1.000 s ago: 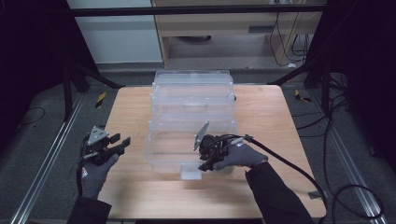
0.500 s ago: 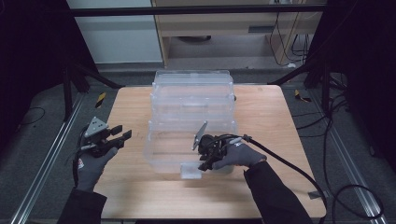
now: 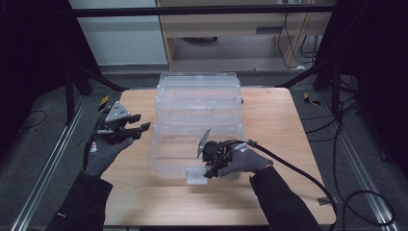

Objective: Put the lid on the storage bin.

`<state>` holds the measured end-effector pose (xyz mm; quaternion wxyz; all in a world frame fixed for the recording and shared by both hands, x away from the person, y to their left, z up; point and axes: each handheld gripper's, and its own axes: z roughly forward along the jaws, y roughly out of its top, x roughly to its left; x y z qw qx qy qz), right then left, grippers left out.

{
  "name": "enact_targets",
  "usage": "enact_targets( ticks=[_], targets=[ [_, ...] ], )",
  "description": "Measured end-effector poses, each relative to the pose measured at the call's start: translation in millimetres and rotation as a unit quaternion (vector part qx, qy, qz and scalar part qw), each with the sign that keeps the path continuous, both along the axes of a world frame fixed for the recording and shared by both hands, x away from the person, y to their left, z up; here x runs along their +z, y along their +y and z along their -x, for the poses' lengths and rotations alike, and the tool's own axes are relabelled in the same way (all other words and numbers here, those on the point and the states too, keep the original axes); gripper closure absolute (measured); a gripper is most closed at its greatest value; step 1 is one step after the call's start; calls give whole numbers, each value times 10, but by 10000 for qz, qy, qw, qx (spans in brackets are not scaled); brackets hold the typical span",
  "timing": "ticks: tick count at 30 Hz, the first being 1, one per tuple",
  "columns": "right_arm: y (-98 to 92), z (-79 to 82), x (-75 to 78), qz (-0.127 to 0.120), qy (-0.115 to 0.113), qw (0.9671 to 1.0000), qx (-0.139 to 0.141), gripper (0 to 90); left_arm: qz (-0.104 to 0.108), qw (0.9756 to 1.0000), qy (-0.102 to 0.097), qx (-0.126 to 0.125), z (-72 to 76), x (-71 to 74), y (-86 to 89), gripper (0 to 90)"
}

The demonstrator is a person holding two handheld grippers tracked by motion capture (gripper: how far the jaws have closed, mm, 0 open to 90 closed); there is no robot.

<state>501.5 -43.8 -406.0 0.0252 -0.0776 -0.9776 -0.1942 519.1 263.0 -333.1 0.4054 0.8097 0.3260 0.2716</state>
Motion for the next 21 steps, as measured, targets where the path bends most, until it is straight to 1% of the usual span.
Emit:
enact_targets(
  ticks=[1,2,3,4,7,10,11,12,15,17,21],
  targets=[
    [1,-2,2,14,16,10000,2,629,-63,10000,-20,-23,-16,36,-13,499],
    [4,-7,-1,-7,-14,10000,41,633,-148,9999,-38,-36,-33,72,-25,497],
    [8,-2,1,18,-5,10000,19,637,-218,9997,-79,-51,-49,105,-39,492],
    [13,-3,3,54,-2,10000,58,639,-249,9997,-48,-75,-63,146,-55,490],
    [33,-3,-8,160,14,9998,102,632,-227,9996,-65,-175,-115,223,-76,484],
    [35,-8,-13,163,55,9998,102,631,-333,9988,-114,-329,-177,283,-105,474],
    [35,-9,-13,164,64,9998,94,632,-339,9987,-92,-377,-200,296,-115,472],
    [38,-9,-12,173,77,9998,78,632,-322,9986,-25,-408,-218,305,-129,470],
    [38,-15,-15,163,88,9998,90,632,-404,9981,-56,-468,-272,351,-146,469],
    [37,-14,-15,163,83,9998,87,632,-345,9978,-66,-557,-314,388,-161,468],
    [41,-5,-14,173,60,9998,50,633,-464,9963,-84,-717,-382,445,-206,464]
  ],
)
